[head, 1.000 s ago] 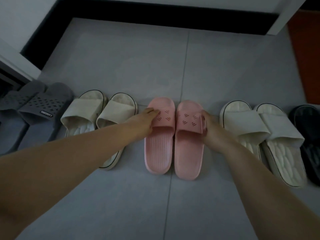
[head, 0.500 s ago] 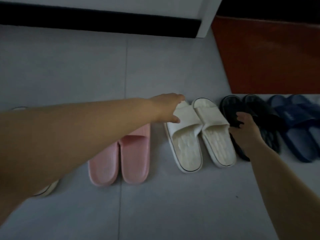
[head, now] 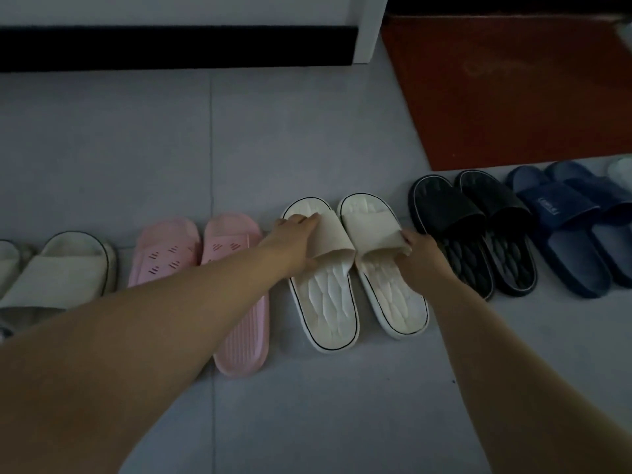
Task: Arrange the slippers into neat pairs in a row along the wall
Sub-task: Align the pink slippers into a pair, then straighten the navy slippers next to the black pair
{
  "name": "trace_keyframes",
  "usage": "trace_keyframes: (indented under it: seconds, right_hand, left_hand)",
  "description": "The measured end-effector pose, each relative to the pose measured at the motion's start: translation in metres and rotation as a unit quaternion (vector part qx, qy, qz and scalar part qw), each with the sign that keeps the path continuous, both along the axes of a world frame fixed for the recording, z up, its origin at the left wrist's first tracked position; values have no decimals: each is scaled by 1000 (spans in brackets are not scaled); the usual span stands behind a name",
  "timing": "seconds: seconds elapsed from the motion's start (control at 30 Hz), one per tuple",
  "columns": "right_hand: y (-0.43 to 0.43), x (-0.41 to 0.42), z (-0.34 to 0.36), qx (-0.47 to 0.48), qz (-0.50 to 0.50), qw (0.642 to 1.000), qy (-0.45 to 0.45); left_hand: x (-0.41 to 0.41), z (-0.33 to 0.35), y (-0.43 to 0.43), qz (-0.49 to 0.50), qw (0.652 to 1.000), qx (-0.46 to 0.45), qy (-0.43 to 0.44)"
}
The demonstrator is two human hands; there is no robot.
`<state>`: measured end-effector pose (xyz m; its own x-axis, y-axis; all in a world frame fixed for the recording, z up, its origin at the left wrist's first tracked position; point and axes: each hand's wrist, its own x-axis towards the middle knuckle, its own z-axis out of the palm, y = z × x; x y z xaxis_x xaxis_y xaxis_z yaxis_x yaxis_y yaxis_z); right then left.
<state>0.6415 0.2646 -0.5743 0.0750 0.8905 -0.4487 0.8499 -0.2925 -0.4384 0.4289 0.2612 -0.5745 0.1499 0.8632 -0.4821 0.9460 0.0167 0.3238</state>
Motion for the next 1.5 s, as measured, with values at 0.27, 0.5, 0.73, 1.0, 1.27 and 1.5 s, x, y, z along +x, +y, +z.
trace_keyframes:
  seconds: [0.27, 0.5, 0.73, 1.0, 1.27, 1.5]
  right_hand:
    - [-12, -17, 5, -8, -35, 999, -7]
    - [-13, 19, 85, -13, -45, 997, -64]
    - [-12, 95, 208, 12, 86, 974, -208]
    - [5, 180, 161, -109, 341, 900, -248]
    - [125, 257, 58, -93, 337, 932, -94]
    - [131, 262, -3, 26, 320, 947, 19]
  left_hand:
    - [-5, 0, -5, -4, 1000, -1, -26]
    - [3, 59, 19, -43, 995, 2, -95]
    - [28, 94, 10, 1, 967, 29, -253]
    - [92, 69, 6, 30, 977, 26, -208]
    - [215, 42, 59, 153, 982, 6, -107]
    - [260, 11, 59, 283, 959, -6, -18]
